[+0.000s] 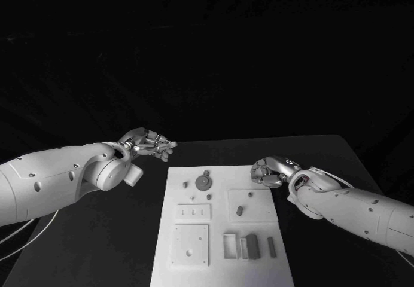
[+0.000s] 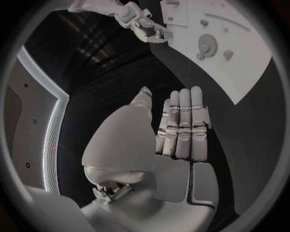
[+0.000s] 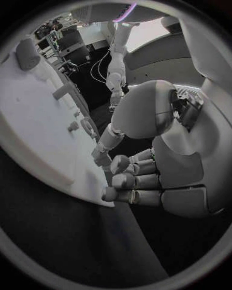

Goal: Assemble the parts on the task board

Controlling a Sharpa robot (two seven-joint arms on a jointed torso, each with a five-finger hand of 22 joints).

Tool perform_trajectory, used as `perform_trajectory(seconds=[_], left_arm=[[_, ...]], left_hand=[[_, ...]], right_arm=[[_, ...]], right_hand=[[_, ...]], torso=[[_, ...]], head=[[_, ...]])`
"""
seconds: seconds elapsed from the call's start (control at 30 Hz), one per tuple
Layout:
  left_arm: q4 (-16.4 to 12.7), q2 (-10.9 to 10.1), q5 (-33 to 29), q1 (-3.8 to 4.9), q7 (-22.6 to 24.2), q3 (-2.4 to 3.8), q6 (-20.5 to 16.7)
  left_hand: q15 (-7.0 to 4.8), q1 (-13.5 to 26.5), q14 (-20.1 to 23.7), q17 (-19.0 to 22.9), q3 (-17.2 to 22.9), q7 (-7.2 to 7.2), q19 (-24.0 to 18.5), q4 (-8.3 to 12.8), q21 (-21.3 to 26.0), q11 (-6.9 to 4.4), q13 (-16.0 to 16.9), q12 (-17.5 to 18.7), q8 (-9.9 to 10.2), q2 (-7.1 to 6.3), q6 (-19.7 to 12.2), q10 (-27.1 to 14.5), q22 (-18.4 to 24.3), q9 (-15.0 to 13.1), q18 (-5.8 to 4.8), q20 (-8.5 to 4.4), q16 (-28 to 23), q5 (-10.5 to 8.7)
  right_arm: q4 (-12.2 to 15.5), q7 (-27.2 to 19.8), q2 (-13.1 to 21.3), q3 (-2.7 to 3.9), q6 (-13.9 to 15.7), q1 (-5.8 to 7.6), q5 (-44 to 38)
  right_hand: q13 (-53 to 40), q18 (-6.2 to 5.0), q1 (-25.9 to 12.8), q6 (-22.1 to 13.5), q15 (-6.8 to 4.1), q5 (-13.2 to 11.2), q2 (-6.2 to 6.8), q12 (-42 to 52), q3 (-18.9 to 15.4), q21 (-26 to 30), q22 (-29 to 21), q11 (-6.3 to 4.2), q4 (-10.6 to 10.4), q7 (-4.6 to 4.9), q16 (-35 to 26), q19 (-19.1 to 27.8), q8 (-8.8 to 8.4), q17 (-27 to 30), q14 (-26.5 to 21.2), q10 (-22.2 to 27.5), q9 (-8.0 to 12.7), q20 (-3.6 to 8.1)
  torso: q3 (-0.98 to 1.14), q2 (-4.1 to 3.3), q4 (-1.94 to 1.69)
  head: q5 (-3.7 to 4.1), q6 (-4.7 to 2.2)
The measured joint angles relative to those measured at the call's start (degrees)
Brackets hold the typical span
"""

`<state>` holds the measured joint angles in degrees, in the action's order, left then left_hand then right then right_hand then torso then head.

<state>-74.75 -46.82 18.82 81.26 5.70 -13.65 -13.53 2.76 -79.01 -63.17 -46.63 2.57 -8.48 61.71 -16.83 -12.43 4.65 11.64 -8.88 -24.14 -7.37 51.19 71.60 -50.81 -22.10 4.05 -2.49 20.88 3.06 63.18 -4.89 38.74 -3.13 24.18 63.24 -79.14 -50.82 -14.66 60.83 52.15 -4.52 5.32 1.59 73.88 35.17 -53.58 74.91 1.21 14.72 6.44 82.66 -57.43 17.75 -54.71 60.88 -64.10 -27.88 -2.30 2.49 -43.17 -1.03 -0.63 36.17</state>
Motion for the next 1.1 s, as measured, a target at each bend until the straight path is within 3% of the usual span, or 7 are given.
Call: perform_trajectory(seconds=[0.1, 0.23, 0.37, 0.53, 0.67, 0.87, 1.1], left_arm=[[0.7, 0.7, 1.6, 0.0, -2.0, 0.09, 0.3], [1.0, 1.6, 4.2, 0.04, -4.3, 0.25, 0.6], [1.1, 2.7, 6.9, 0.05, -7.4, 0.26, 0.6], [0.8, 4.0, 11.3, 0.12, -11.7, 0.25, 0.9], [0.1, 4.7, 14.0, 0.12, -13.9, 0.25, 1.4], [-0.9, 5.6, 16.0, 0.11, -16.4, 0.23, 2.2], [-2.0, 6.8, 16.9, 0.11, -18.3, 0.14, 2.3]], left_hand=[[-0.55, 10.8, -0.6, -1.8, -2.1, 0.6, 0.5, 0.0, -0.6, -0.62, 1.1, -0.4, 0.0, 2.04, 0.6, 0.6, -1.0, -0.3, 0.01, -0.62, 0.5, 0.0], [-2.4, 12.6, -3.3, -5.7, -2.3, 1.64, 2.5, 0.0, -3.1, -2.31, 3.9, -2.7, -0.5, 2.31, 3.1, 4.0, -3.3, -1.5, -0.05, -2.55, 3.1, 0.0], [-4.78, 12.8, -5.5, -11.7, -3.1, 2.18, 5.9, 0.0, -8.2, -3.95, 9.9, -7.7, -0.8, 2.15, 4.0, 5.4, -8.6, -3.3, -0.08, -4.66, 10.7, 0.0], [-7.61, 14.2, -5.7, -18.2, -3.5, 3.7, 8.1, 0.0, -15.1, -5.94, 20.7, -19.0, -2.0, 1.34, 5.5, 3.8, -16.3, -7.6, -0.34, -7.19, 21.9, 0.0], [-9.67, 18.9, -5.3, -20.7, -2.5, 4.76, 9.1, 0.0, -19.7, -7.32, 29.6, -29.2, -3.0, -0.7, 5.9, 1.5, -21.6, -12.1, -0.99, -9.14, 29.8, 0.0], [-10.85, 19.4, -4.5, -20.3, -0.8, 4.85, 8.8, -0.1, -21.9, -7.96, 33.6, -34.4, -1.4, -1.37, 4.4, 0.3, -24.1, -14.8, -1.96, -10.36, 34.4, 0.0], [-10.21, 15.8, -3.2, -18.8, -1.9, 4.28, 8.2, 0.1, -22.2, -7.81, 34.0, -35.1, 1.6, -0.27, 3.0, -1.0, -24.1, -13.9, -2.08, -10.5, 35.9, 0.0]], right_arm=[[2.1, 2.1, 0.3, 0.12, 0.2, 1.21, -0.8], [4.9, 4.1, 0.5, 0.09, 0.1, 2.42, -1.6], [7.7, 5.5, 0.3, 0.09, -0.4, 3.8, -2.1], [10.2, 6.8, -0.5, 0.12, -1.6, 5.09, -2.6], [11.1, 7.5, -1.7, 0.11, -2.6, 5.41, -2.7], [11.9, 8.2, -3.4, 0.1, -3.9, 5.52, -2.9], [12.9, 8.8, -4.9, 0.11, -4.9, 5.52, -3.0]], right_hand=[[0.0, 0.0, 0.0, 0.2, 0.0, 0.0, 0.0, 0.0, 0.0, 0.0, 0.0, 0.0, 0.0, -0.16, 0.0, 0.0, 0.0, 0.0, 0.0, 0.0, 0.0, 0.0], [0.0, 0.0, 0.0, 0.2, 0.0, 0.0, 0.0, 0.0, 0.0, 0.0, 0.0, 0.0, 0.0, -0.19, 0.0, 0.0, 0.0, 0.0, 0.0, 0.0, 0.0, 0.0], [0.0, 0.0, 0.0, 0.2, 0.01, 0.0, 0.0, 0.0, 0.0, 0.0, 0.0, 0.0, 0.0, -0.21, 0.0, 0.0, -0.01, 0.0, 0.0, 0.0, 0.0, 0.0], [0.0, 0.0, -0.4, 0.3, -0.19, -0.4, 0.37, 0.0, 0.1, 0.0, 0.0, -0.1, -0.3, -0.31, 0.0, 0.0, -0.04, 0.1, 0.2, -0.1, -0.1, 0.0], [0.0, 0.0, -0.4, 0.4, -0.19, -0.4, 0.37, 0.0, 0.0, 0.0, 0.0, -0.19, -0.4, -0.37, 0.0, 0.0, -0.09, 0.1, 0.2, -0.2, -0.1, 0.0], [0.0, 0.0, -0.4, 0.4, -0.17, -0.4, 0.37, 0.0, 0.0, 0.0, 0.0, -0.19, -0.4, -0.45, 0.0, 0.0, -0.15, 0.1, 0.2, -0.2, -0.1, 0.0], [0.0, 0.0, -0.4, 0.5, -0.15, -0.4, 0.37, 0.0, 0.0, 0.0, 0.0, -0.19, -0.4, -0.45, 0.0, 0.0, -0.29, 0.1, 0.2, -0.2, -0.1, 0.0]], torso=[[-0.02, 0.01, -0.01], [-0.07, 0.01, 0.01], [-0.02, 0.01, 0.02], [0.01, -0.05, 0.04], [0.0, -0.09, -0.02], [0.0, -0.1, -0.14], [0.0, -0.09, -0.25]], head=[[-0.03, -0.24], [-0.02, -0.4], [-0.16, -0.54], [-0.2, -0.79], [-0.08, -1.11], [-0.18, -1.33], [-0.35, -1.29]])
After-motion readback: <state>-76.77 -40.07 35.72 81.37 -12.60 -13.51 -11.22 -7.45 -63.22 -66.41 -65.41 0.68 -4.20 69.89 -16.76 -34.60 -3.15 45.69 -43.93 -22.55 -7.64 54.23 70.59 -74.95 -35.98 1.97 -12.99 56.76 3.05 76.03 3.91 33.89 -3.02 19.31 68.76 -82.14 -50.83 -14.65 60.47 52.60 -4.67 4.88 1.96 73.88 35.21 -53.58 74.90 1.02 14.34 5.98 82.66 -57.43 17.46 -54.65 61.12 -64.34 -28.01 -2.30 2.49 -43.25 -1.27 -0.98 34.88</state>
